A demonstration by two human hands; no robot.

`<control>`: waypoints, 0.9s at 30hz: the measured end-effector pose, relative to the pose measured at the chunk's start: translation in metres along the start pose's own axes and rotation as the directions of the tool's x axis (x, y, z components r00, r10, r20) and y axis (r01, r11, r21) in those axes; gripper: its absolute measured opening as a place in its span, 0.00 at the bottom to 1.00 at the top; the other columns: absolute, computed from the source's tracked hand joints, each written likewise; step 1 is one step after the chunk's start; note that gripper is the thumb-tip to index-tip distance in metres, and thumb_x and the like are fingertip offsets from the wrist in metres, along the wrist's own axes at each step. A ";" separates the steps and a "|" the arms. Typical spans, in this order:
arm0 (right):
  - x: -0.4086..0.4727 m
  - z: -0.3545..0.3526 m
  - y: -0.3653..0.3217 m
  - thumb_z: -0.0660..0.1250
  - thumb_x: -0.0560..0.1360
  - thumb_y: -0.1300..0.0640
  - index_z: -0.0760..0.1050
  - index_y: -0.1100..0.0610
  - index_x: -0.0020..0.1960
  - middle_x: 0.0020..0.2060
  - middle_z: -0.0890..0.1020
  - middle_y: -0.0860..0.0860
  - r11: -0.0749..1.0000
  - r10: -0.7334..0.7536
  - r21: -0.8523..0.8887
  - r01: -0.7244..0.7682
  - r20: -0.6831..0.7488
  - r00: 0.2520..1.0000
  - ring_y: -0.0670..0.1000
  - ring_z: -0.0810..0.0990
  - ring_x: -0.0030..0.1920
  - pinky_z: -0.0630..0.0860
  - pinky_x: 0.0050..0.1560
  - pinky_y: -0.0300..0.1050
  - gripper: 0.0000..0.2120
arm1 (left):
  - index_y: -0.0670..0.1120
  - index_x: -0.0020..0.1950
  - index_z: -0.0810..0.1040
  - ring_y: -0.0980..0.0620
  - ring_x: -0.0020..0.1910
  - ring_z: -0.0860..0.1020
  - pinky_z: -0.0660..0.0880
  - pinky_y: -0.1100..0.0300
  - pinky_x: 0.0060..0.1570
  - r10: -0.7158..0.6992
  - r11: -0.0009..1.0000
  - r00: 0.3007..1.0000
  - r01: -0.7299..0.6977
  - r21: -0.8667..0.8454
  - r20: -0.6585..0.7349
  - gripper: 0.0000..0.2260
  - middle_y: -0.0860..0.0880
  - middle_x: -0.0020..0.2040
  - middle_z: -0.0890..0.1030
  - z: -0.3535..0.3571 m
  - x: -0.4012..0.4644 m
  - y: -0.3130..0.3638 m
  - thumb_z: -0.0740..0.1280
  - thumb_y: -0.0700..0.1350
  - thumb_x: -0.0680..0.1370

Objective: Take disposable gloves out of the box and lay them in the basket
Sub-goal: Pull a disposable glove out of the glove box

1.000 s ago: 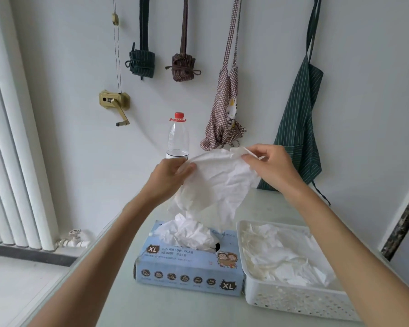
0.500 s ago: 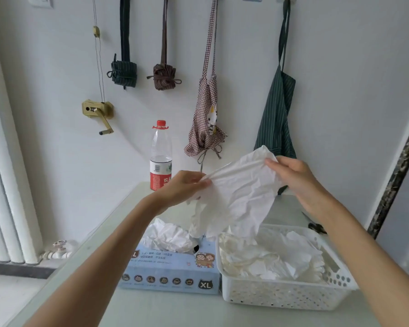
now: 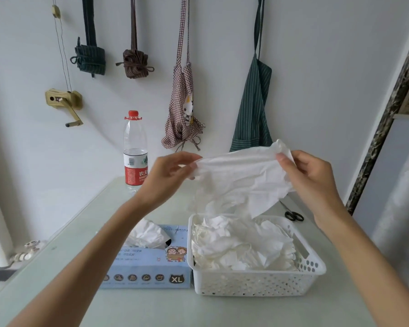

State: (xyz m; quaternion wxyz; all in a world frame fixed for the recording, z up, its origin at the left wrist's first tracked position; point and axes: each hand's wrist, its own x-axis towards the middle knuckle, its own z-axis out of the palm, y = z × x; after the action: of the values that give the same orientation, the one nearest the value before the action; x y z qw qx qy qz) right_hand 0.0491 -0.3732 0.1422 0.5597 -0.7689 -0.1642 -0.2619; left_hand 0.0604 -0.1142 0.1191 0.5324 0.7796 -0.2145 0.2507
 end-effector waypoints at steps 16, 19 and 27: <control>-0.022 -0.004 0.156 0.65 0.77 0.53 0.77 0.52 0.44 0.33 0.81 0.50 0.728 0.317 -0.626 -0.280 -0.055 0.947 0.55 0.79 0.38 0.74 0.39 0.46 0.05 | 0.54 0.52 0.80 0.56 0.48 0.80 0.73 0.62 0.44 -0.150 0.760 0.941 -0.086 0.644 0.303 0.06 0.57 0.49 0.83 0.096 0.017 -0.107 0.69 0.50 0.75; -0.021 0.000 0.161 0.63 0.78 0.51 0.77 0.52 0.57 0.48 0.83 0.53 0.611 0.304 -0.756 -0.233 -0.047 0.951 0.58 0.80 0.49 0.73 0.43 0.46 0.10 | 0.54 0.55 0.79 0.57 0.51 0.79 0.70 0.62 0.45 -0.113 0.690 0.940 -0.158 0.706 0.321 0.09 0.58 0.51 0.82 0.105 0.017 -0.110 0.68 0.53 0.76; -0.028 0.000 0.150 0.62 0.79 0.54 0.74 0.49 0.62 0.53 0.77 0.44 0.733 0.064 -0.680 0.021 0.100 0.993 0.48 0.76 0.56 0.73 0.49 0.43 0.12 | 0.54 0.65 0.74 0.53 0.61 0.76 0.72 0.58 0.56 -0.154 0.711 0.942 -0.104 0.695 0.298 0.21 0.54 0.64 0.77 0.091 -0.013 -0.081 0.55 0.62 0.79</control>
State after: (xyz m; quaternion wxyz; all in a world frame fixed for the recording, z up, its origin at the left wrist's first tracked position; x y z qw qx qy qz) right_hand 0.1083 -0.4202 0.0101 0.2327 -0.9359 -0.0806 -0.2519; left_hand 0.1138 -0.1710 0.0249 0.1552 0.9565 -0.1795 0.1697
